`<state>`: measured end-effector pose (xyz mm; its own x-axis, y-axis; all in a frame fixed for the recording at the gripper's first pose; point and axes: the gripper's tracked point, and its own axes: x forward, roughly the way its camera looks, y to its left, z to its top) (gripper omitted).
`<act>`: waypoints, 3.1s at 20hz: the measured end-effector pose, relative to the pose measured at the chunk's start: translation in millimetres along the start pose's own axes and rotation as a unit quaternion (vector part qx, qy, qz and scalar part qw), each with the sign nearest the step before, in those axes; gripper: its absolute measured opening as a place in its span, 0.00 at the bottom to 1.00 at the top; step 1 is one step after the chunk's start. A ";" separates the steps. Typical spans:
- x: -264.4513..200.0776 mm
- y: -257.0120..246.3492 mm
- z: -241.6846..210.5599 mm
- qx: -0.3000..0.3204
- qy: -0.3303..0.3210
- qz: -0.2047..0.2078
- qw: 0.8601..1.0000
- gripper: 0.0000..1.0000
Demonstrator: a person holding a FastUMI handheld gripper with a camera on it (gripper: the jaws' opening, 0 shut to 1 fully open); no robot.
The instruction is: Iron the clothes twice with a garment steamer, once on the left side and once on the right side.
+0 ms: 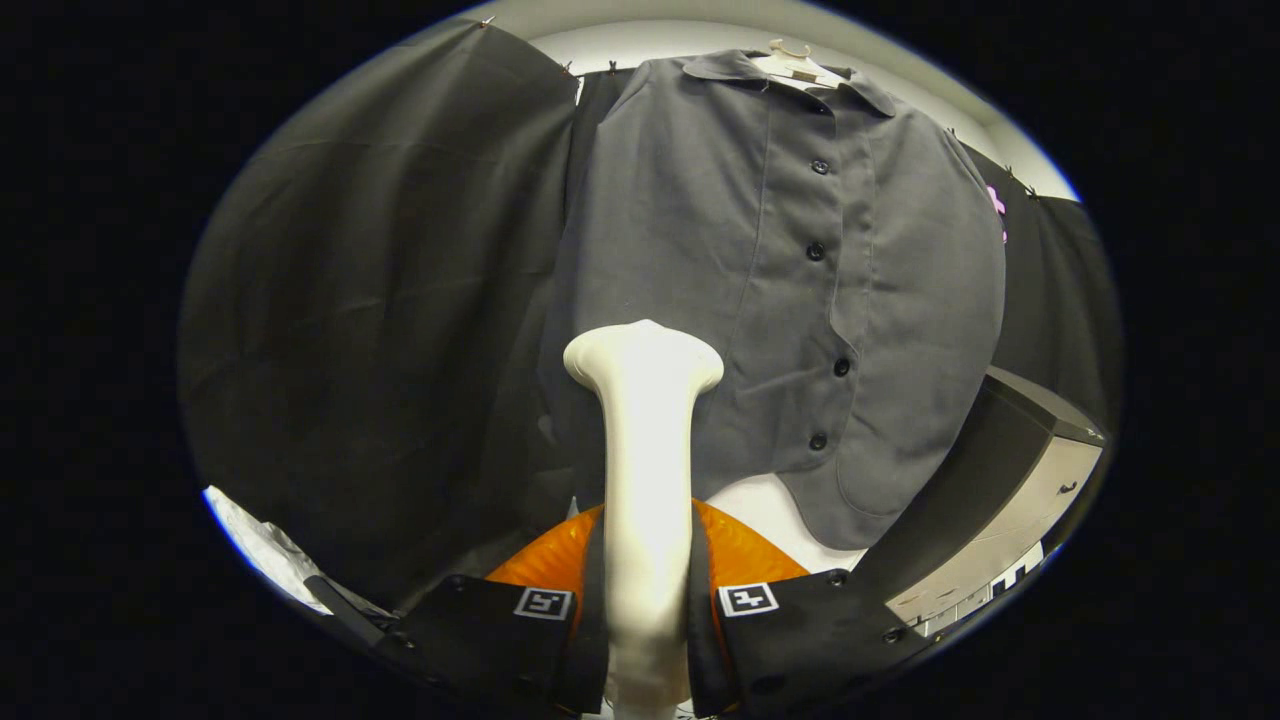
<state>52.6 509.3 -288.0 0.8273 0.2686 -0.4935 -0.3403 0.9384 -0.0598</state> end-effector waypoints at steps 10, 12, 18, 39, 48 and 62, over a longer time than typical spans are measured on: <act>-49.4 -27.7 57.5 0.020 -0.069 -0.012 0.997 0.39; -64.3 -46.1 81.1 0.024 -0.092 -0.024 0.995 0.39; -108.2 -96.2 122.5 0.036 -0.143 -0.057 0.987 0.39; -184.2 -200.0 151.6 0.050 -0.200 -0.154 0.966 0.39; -183.1 -193.8 154.9 0.052 -0.206 -0.149 0.966 0.39; -166.8 -182.6 159.1 0.049 -0.203 -0.140 0.968 0.39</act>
<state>47.8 327.7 -56.7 0.9952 0.0456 -0.0861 -0.0500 0.9975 -0.0502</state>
